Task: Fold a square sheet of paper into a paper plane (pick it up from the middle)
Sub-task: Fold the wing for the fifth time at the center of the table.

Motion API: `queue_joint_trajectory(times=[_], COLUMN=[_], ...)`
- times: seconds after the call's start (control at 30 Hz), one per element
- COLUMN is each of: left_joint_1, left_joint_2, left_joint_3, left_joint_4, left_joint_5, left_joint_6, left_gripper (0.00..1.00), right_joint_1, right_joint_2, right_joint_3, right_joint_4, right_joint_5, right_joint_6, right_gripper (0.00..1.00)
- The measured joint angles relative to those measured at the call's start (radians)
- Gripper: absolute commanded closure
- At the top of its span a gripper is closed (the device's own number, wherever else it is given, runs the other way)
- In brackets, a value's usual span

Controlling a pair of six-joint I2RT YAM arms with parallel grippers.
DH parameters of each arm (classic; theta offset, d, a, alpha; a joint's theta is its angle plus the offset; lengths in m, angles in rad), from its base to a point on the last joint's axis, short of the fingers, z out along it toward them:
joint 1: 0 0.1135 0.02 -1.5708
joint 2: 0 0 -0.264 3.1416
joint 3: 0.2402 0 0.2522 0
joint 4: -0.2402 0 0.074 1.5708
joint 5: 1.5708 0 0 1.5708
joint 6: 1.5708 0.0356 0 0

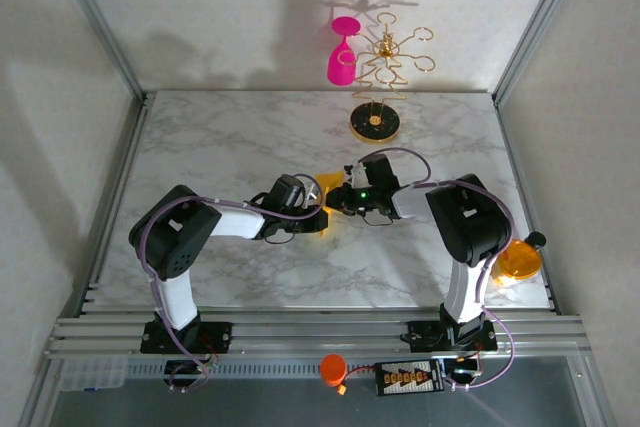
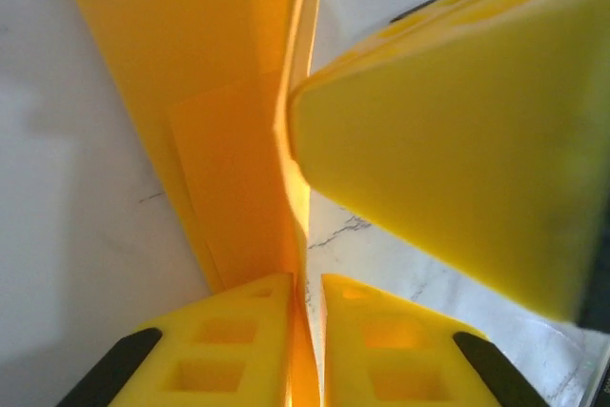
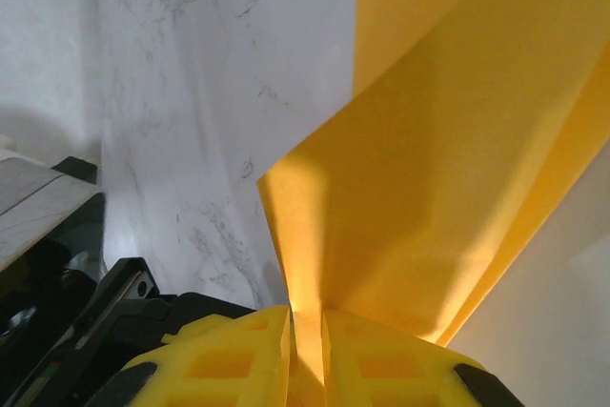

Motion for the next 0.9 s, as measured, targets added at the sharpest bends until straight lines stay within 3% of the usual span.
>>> queue_joint_trajectory(times=[0.37,0.9], left_joint_1=[0.006,0.01], left_joint_2=[0.004,0.008], left_joint_3=[-0.005,-0.006], left_joint_4=[0.006,0.011], left_joint_5=[0.004,0.011], left_joint_6=[-0.004,-0.007], left_gripper=[0.9,0.89], right_joint_1=[0.003,0.003], right_joint_2=[0.018,0.06], right_joint_3=[0.02,0.051], right_joint_4=[-0.01,-0.038], right_joint_5=[-0.003,0.003], right_joint_6=[-0.011,-0.022], right_gripper=[0.82,0.81])
